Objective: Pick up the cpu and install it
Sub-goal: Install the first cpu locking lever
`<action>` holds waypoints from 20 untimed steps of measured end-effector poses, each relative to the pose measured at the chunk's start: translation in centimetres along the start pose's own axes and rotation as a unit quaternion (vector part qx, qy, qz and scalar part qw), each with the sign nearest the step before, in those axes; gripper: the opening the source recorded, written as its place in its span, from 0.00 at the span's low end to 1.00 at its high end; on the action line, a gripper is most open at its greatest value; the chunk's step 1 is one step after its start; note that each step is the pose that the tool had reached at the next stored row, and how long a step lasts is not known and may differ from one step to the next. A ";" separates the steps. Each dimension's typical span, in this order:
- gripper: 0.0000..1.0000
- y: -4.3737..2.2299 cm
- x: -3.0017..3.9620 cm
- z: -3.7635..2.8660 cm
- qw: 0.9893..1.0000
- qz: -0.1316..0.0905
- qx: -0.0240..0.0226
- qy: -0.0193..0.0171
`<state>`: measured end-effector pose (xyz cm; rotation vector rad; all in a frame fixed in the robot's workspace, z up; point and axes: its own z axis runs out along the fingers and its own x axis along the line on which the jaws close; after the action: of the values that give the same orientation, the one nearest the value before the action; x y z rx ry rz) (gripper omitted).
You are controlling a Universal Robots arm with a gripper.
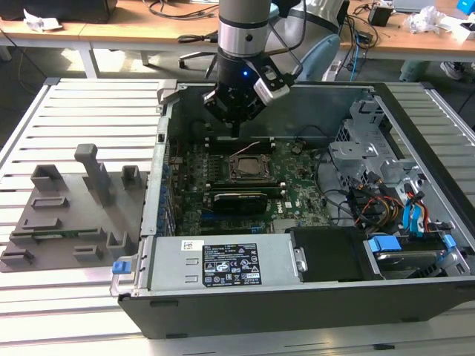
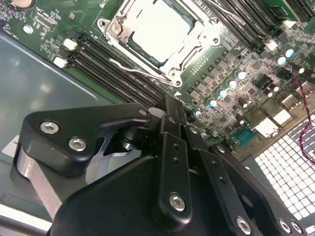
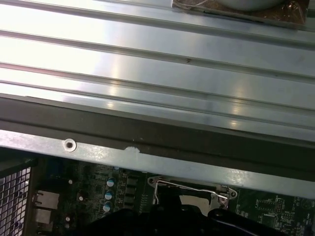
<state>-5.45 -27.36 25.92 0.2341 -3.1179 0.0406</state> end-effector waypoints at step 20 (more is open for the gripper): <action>0.11 -0.28 0.71 0.87 1.000 0.009 -0.015 -0.002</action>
<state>-6.12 -27.76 25.07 0.2045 -3.1224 -0.0072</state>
